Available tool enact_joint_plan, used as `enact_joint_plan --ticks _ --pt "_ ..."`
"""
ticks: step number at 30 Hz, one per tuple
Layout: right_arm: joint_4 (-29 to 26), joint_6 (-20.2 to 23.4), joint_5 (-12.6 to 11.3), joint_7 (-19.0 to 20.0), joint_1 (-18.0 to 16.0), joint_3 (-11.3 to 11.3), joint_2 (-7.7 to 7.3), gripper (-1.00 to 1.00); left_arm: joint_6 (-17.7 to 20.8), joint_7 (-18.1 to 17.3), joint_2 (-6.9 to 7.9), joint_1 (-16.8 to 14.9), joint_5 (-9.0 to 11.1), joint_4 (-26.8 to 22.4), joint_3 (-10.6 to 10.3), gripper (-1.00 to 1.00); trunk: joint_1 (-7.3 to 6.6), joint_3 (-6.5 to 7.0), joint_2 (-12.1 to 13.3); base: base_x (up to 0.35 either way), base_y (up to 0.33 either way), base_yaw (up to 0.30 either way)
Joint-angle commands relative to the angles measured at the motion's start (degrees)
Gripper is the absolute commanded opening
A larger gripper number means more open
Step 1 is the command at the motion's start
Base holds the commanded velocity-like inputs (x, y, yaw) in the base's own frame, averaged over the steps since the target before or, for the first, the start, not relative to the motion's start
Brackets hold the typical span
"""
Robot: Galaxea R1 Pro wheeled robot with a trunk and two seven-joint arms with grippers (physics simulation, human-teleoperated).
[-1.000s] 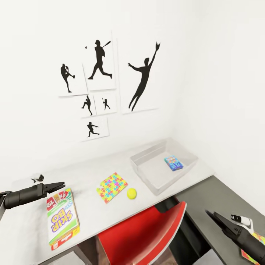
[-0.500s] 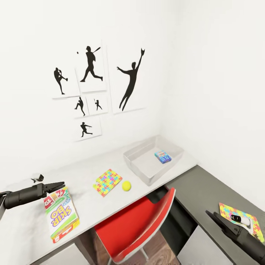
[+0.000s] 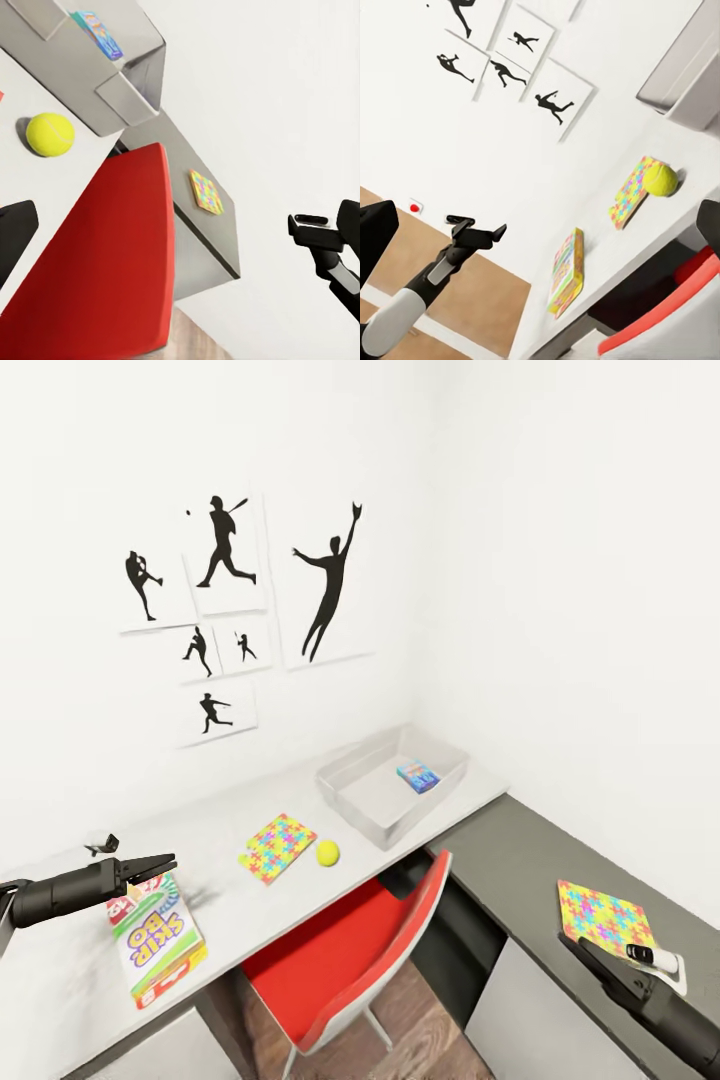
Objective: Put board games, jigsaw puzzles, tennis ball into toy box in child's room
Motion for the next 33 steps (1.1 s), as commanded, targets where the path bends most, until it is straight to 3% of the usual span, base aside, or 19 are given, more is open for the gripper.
enact_joint_plan --ticks 1,33 --pt "0.0 0.6 0.0 0.1 -0.1 0.0 -0.02 1.0 0.6 -0.2 0.01 0.0 0.0 0.0 0.0 1.0 0.02 -0.11 -0.1 -0.114 0.017 -0.109" --pt "1.6 0.9 -0.5 0.1 -0.1 -0.2 -0.04 1.0 0.6 -0.2 0.01 0.4 0.0 0.0 0.0 1.0 0.02 0.77 -0.1 -0.014 0.001 -0.262"
